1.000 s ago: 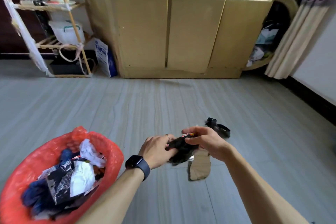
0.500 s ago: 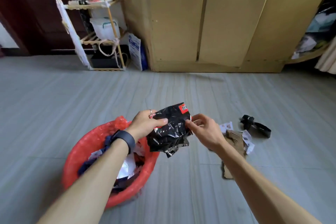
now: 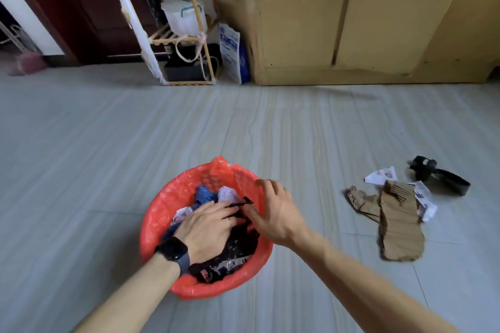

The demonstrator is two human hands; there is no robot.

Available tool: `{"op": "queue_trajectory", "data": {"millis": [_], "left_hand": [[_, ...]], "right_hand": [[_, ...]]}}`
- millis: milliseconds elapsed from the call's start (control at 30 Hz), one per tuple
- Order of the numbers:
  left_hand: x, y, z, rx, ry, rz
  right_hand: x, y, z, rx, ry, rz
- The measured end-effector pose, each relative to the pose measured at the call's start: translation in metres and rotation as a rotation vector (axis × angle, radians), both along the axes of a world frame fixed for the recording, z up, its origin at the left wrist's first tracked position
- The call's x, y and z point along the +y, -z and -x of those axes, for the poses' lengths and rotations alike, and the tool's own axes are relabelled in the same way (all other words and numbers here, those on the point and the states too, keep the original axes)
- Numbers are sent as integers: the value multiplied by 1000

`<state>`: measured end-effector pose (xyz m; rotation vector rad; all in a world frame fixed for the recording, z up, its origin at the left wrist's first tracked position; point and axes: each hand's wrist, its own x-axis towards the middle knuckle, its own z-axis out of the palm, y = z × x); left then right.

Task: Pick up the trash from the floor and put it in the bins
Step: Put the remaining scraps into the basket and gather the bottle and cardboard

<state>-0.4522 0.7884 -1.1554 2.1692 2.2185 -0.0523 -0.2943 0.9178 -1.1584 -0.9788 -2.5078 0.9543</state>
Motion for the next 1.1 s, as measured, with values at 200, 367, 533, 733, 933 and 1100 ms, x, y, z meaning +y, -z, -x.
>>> {"op": "queue_trajectory", "data": {"millis": [200, 367, 533, 733, 933, 1100], "left_hand": [[3, 40, 12, 39, -83, 233], [13, 81, 24, 125, -90, 357], [18, 116, 33, 201, -51, 461], [15, 123, 26, 232, -50, 507], [9, 78, 24, 41, -197, 426], [-4, 27, 25, -130, -317, 262]], "right_hand": [[-4, 10, -2, 66, -21, 95], [-3, 9, -4, 117, -36, 211], [-9, 14, -3, 140, -6, 335], [-17, 12, -4, 95, -4, 342], [-15, 6, 3, 33, 13, 218], [-18, -2, 3, 9, -14, 164]]}}
